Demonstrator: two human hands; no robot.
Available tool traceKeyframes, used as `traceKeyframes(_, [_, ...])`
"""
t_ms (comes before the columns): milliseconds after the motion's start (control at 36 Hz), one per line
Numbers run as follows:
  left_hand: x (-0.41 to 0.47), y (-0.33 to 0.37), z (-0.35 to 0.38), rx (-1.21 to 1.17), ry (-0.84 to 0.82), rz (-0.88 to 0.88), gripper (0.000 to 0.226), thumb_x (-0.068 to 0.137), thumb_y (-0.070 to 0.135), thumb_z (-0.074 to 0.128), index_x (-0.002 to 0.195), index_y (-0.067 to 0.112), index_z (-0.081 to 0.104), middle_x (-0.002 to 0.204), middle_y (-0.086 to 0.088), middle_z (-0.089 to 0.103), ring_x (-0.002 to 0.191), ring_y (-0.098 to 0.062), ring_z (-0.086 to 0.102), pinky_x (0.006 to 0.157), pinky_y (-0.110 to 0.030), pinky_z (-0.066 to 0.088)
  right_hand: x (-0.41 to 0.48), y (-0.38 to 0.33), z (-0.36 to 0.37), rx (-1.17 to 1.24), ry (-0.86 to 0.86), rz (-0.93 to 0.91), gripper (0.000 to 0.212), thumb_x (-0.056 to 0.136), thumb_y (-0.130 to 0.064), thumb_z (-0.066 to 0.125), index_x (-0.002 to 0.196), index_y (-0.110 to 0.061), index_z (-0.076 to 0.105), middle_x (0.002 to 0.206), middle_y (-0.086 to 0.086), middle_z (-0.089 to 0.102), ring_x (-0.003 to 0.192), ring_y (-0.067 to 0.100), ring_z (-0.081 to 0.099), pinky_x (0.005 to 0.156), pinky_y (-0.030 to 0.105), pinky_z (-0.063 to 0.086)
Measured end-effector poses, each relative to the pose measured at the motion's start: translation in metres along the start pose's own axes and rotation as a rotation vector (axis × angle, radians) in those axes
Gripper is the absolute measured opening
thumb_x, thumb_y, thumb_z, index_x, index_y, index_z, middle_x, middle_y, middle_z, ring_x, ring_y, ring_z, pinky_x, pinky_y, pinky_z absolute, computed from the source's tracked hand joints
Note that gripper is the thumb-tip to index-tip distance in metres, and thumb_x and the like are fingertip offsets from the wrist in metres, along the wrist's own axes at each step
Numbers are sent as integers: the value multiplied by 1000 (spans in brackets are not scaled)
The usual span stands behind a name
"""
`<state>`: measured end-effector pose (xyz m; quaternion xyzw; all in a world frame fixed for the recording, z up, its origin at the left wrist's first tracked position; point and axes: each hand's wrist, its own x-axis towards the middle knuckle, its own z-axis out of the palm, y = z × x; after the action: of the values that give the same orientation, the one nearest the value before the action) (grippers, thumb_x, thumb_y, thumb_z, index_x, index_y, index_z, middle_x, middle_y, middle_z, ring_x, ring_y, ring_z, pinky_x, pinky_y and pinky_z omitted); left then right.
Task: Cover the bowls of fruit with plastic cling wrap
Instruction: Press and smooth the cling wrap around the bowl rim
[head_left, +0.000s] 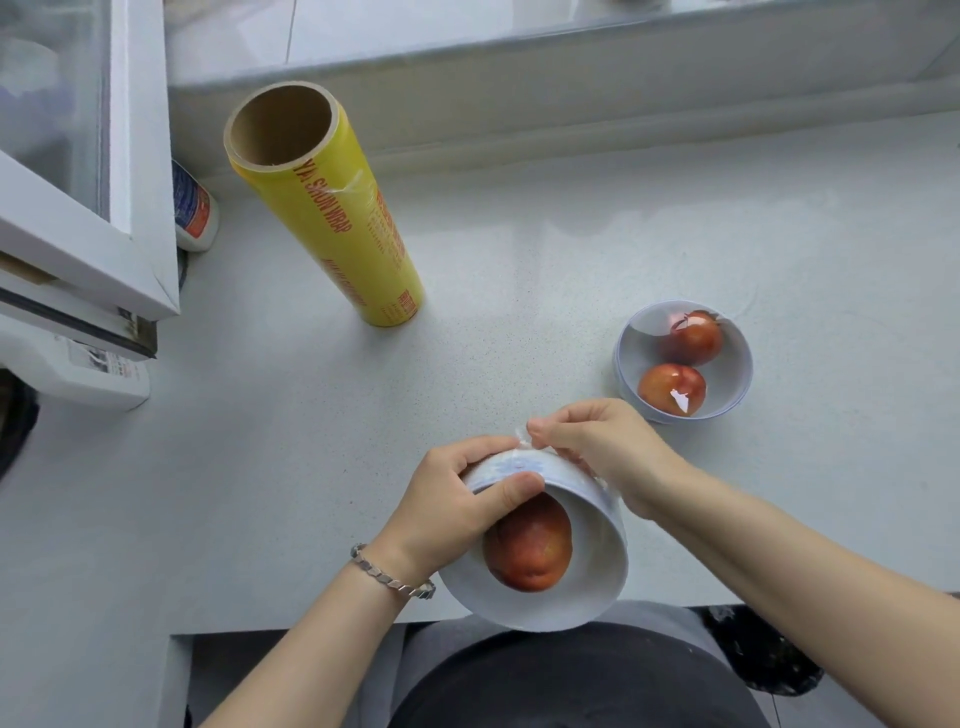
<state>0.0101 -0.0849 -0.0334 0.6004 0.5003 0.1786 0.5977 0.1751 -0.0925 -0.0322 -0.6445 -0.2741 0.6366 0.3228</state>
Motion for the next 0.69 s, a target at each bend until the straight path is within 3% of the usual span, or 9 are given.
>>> traceKeyframes(111, [-1,1,2,11,14,21,38,53,57,66,88,40,64,83,27,69,84,8,63,75,-8,45,1,2,-3,-134,38,-11,24,76,-21,73,55,-14,64,48,-1,54,44,7,45,45,16,36])
traceKeyframes(194, [-1,1,3,-21,4,13,50,53,55,68,99,38,60,88,15,70,84,5,65,75,-9,46,2,1,-8,-171,0,30,28,74,-23,75,53,-14,59,46,-2,48,41,7,40,40,14,31])
traceKeyframes(278, [0,0,2,-17,-13,1,57,53,57,68,106,39,56,94,10,71,88,1,65,78,-11,47,1,-1,-13,-166,-16,49,22,73,-18,77,61,-14,59,51,-3,54,43,6,45,40,12,35])
traceKeyframes(333, [0,-2,1,-14,0,-9,58,52,58,67,106,40,55,96,10,70,89,1,65,79,-11,47,-1,-3,-17,-148,55,-39,12,74,-11,75,72,-14,64,66,-1,62,59,10,56,50,9,43])
traceKeyframes(389, [0,-3,-1,-23,22,-18,59,52,59,66,106,40,55,96,11,69,90,1,65,78,-11,47,-8,-7,-23,-175,105,-241,8,79,-12,70,81,-20,68,84,-5,69,81,8,64,72,7,47])
traceKeyframes(444, [0,-4,-2,-42,32,-30,62,51,60,66,108,39,54,96,11,70,90,0,65,78,-12,48,-18,-12,-22,-224,-37,-421,10,87,-20,62,90,-26,69,101,-13,68,100,0,62,91,12,44])
traceKeyframes(528, [1,-4,-2,-78,39,-23,72,50,63,70,114,34,54,98,9,70,93,-2,66,81,-16,50,-30,-7,-11,-375,-319,-467,26,86,-36,52,109,-30,64,116,-20,62,113,-7,53,98,11,38])
traceKeyframes(694, [4,-7,-1,-143,69,-32,69,49,60,72,111,38,53,90,7,73,92,-13,68,86,-32,53,-25,-4,-8,-469,-310,-382,47,78,-42,61,123,-27,58,124,-15,60,114,-8,52,101,19,41])
